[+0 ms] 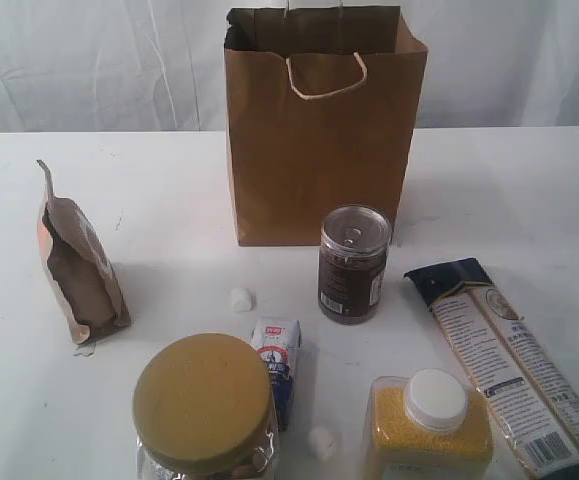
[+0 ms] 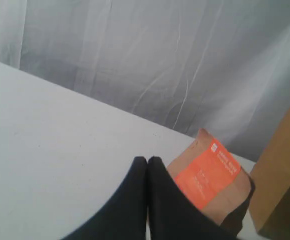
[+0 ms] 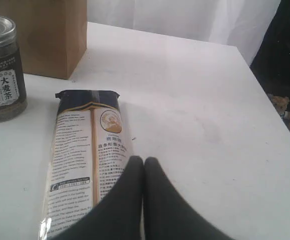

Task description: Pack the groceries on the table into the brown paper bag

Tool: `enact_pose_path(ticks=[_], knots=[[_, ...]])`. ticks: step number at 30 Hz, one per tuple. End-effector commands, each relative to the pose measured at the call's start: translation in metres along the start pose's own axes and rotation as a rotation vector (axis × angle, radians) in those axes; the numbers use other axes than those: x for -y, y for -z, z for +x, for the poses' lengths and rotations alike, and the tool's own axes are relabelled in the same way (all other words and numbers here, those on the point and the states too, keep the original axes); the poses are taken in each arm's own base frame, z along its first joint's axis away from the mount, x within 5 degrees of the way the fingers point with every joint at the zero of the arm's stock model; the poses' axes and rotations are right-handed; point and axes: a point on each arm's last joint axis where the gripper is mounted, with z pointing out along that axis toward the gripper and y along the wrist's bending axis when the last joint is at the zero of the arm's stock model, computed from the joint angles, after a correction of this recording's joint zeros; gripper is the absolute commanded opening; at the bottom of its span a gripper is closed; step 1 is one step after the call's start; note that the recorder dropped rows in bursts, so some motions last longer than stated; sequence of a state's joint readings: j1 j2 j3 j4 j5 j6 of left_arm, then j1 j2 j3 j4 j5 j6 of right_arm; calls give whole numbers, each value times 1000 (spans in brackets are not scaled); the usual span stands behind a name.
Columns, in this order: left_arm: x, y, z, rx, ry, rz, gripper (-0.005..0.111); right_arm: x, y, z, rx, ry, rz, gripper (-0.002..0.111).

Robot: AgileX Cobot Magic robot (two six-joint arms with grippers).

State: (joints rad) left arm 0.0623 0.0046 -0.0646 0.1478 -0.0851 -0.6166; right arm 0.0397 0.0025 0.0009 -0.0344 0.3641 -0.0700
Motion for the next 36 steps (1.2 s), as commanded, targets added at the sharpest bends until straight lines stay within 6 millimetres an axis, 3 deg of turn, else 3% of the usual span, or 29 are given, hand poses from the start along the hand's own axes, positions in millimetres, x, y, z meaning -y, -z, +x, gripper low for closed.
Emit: enact_pose_path(ticks=[1,8,13,22,27,36], knots=[[6,3,-14,50,29,28,0,0,0,-1,13,3,-2,0],[8,4,-18,61,153,37,0,0,0,-1,13,8,-2,0],[7,4,-17,46,163,30,0,2,0,-5,53,187,26,0],[5,5,-14,-39,175,-20,0,2,10,-42,472,203,70,0],[5,5,-14,-40,182,-19,0,4,17,-53,625,-109,5,0],[6,5,-12,-54,213,-20,0,5,33,-69,865,-469,-155,0]])
